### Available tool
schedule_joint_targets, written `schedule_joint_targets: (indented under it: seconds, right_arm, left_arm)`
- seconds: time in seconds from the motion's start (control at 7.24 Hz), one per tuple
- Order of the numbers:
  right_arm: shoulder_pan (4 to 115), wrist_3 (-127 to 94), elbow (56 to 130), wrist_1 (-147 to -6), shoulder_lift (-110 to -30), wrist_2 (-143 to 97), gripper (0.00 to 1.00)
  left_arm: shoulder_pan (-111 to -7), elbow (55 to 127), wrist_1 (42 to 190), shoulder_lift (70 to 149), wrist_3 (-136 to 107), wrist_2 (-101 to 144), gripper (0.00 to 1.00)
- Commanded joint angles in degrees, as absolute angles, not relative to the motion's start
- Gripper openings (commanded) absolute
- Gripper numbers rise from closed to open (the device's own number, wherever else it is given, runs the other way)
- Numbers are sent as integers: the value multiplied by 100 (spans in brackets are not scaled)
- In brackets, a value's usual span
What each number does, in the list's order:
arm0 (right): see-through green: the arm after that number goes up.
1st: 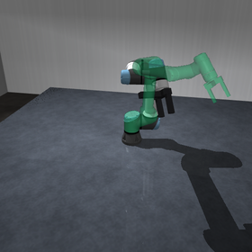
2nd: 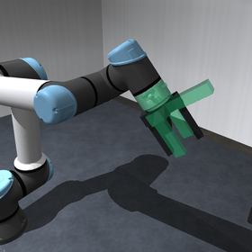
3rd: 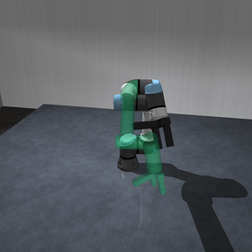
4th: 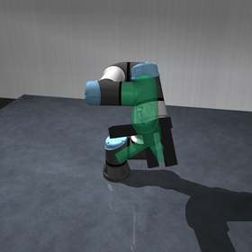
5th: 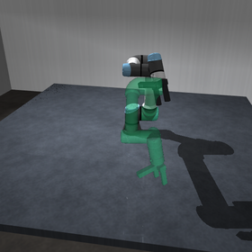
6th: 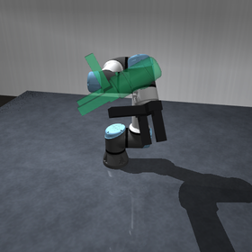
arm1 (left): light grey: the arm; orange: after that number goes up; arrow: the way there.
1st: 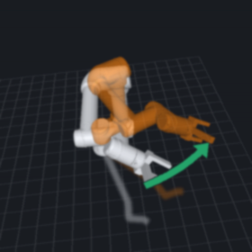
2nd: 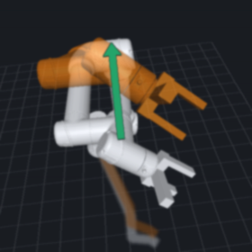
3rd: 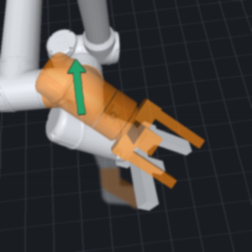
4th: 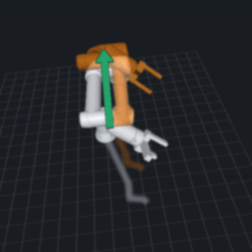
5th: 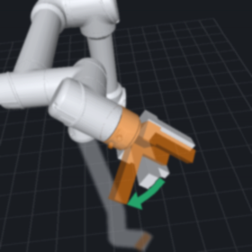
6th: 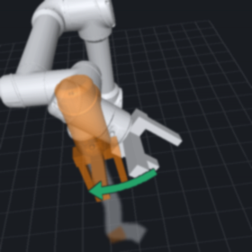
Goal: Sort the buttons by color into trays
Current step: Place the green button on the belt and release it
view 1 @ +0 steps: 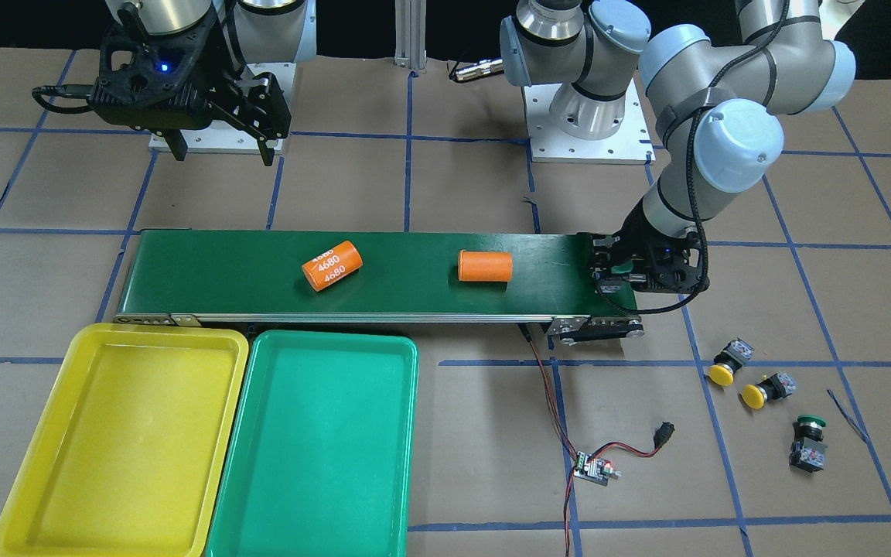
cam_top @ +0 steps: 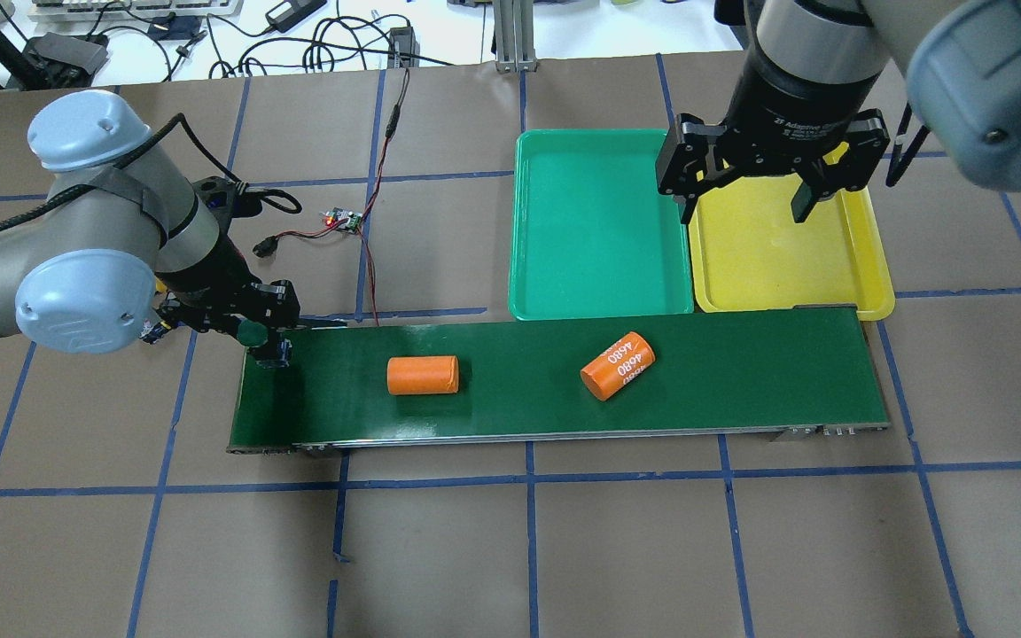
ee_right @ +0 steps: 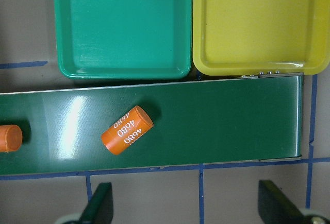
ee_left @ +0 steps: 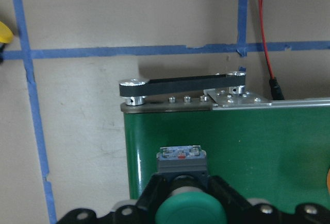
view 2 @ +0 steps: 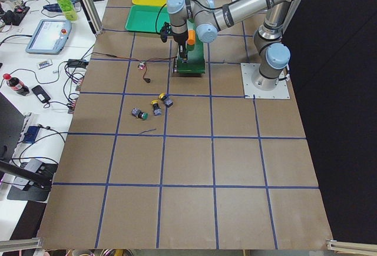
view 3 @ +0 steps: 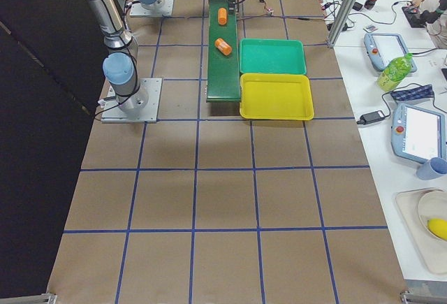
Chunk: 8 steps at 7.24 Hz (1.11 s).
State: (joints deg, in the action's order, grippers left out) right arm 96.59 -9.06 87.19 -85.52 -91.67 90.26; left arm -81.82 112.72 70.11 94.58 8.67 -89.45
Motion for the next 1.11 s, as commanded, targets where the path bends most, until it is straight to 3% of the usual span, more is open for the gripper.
schedule_joint_targets:
  seconds: [0.0, 0.14, 0.28, 0.55, 0.97]
  right_arm:
    - [9659, -905, 8719, -8552, -9167, 9026, 100]
    - [9650, -905, 8719, -8552, -9167, 9026, 100]
    - [9659, -905, 8719, -8552, -9167, 9026, 100]
    - [9659, -905, 8719, -8552, -9167, 9026, 100]
    - [9659, -905, 8719, -8552, -9167, 9026, 100]
  left_arm:
    - [-8271, 11408, 6996, 9457, 817, -8956, 74]
    - [-8271, 11417, 6996, 9448, 809, -8947, 96]
    - [-8253, 11321, 6996, 9405, 852, -8947, 100]
    - [-8253, 11155, 7005, 9369, 853, -8956, 100]
    - [-7413, 9917, 7277, 9772, 1464, -9009, 100]
